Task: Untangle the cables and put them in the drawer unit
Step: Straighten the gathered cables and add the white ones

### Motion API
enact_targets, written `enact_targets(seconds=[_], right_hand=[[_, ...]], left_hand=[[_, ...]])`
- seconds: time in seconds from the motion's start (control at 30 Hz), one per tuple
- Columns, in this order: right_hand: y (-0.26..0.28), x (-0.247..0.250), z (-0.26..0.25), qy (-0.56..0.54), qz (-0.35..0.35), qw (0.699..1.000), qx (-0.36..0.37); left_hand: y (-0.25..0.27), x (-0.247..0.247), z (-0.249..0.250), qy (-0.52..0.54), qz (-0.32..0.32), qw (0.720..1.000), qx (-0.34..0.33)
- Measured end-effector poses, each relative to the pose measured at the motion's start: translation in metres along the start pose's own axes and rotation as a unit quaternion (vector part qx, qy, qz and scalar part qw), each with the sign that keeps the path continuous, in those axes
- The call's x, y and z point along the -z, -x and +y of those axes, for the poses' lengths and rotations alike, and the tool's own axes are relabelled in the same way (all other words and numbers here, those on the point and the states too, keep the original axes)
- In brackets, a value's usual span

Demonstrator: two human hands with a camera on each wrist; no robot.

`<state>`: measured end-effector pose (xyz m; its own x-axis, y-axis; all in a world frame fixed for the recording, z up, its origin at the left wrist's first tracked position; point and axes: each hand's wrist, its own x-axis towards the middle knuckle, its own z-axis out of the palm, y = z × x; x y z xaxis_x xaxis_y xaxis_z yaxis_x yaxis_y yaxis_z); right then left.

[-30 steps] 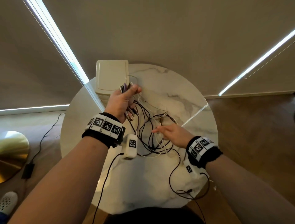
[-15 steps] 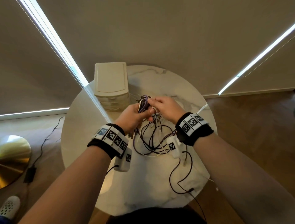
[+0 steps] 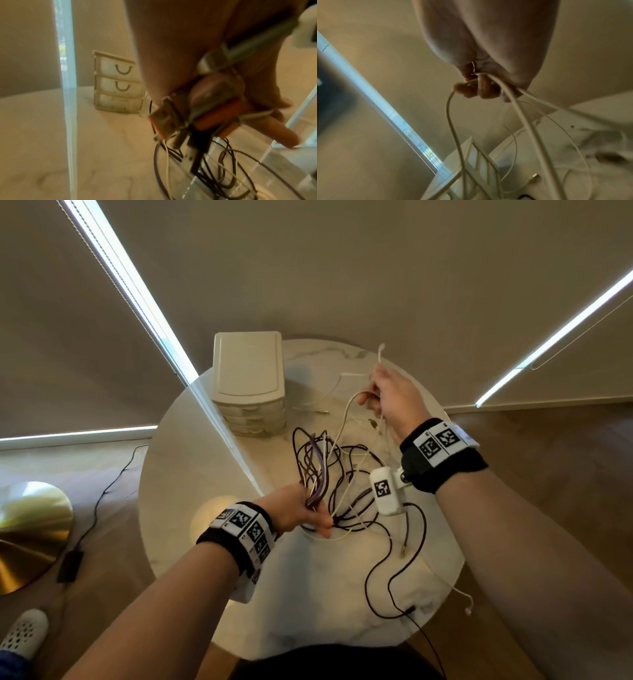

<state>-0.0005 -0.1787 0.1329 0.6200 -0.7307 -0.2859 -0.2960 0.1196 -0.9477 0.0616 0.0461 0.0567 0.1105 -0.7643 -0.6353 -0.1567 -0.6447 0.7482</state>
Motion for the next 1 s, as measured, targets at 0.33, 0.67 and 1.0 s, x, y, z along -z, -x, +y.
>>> enact_targets(seconds=[0.33, 0.67, 1.0], right_hand=[[0.042, 0.019, 0.028, 0.227, -0.14, 0.958, 0.107], [0.054, 0.009, 0.049, 0.328, -0.215, 0.911, 0.129], [0.043, 0.026, 0.028, 0.003, -0.006, 1.0, -0.011]], left_hand=[[-0.006, 0.036, 0.023, 0.481, 0.232, 0.84, -0.098], [-0.011, 0.027, 0.053, 0.448, 0.194, 0.858, -0.161], [-0.013, 0.03, 0.048, 0.298, 0.219, 0.92, -0.129]])
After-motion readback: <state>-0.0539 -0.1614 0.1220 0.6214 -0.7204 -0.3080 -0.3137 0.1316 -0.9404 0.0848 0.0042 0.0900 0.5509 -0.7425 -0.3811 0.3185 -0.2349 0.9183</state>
